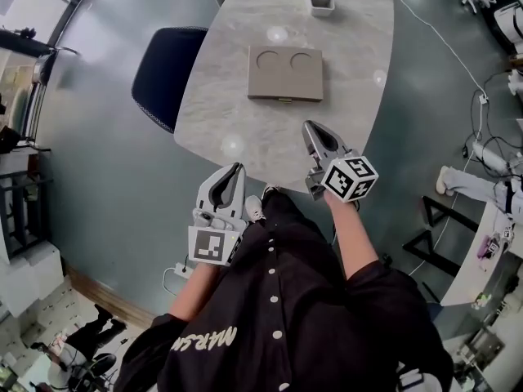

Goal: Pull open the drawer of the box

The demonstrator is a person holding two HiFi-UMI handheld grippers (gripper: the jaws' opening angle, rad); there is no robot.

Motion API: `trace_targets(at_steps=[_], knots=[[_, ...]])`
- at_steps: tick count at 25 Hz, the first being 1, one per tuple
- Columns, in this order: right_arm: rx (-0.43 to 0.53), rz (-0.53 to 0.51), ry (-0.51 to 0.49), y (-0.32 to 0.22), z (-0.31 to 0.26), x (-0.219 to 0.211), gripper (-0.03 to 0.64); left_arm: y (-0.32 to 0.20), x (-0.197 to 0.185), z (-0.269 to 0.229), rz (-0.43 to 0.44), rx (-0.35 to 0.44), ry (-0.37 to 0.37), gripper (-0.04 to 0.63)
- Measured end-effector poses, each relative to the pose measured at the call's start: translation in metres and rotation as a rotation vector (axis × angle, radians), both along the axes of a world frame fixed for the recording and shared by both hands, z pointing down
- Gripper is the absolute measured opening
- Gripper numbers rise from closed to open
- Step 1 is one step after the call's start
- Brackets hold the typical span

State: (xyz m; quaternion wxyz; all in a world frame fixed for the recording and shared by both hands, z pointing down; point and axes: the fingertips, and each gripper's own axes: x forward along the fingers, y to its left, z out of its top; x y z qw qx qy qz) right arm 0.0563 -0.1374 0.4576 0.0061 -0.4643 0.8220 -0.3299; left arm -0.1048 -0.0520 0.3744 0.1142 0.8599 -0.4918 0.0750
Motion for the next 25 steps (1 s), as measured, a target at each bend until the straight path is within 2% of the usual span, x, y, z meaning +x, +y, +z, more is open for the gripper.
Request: trace_targets(at_steps=[2, 4, 10, 18, 23, 25], knots=[[-0.091, 0.007, -0.074, -0.019, 0.033, -0.005, -0.003, -0.009, 0.003, 0.012, -0.005, -0.048, -0.002, 0.025], [-0.171, 0.021, -0.131, -0.037, 0.066, -0.004, -0.003, -0.018, 0.013, 0.022, -0.002, -0.049, 0.023, 0.025], [-0.367, 0.065, -0.197, -0.068, 0.148, -0.003, -0.002, -0.023, 0.026, 0.065, -0.001, -0.167, -0.011, 0.025], [-0.499, 0.095, -0.304, -0.093, 0.185, -0.01, 0.092, -0.027, 0.032, 0.095, -0.005, -0.242, -0.013, 0.025], [-0.55, 0.103, -0.396, -0.097, 0.192, -0.012, 0.083, -0.027, 0.035, 0.106, -0.006, -0.274, -0.027, 0.025], [-0.568, 0.106, -0.427, -0.1, 0.195, -0.016, 0.053, -0.03, 0.032, 0.11, -0.012, -0.286, -0.03, 0.025]])
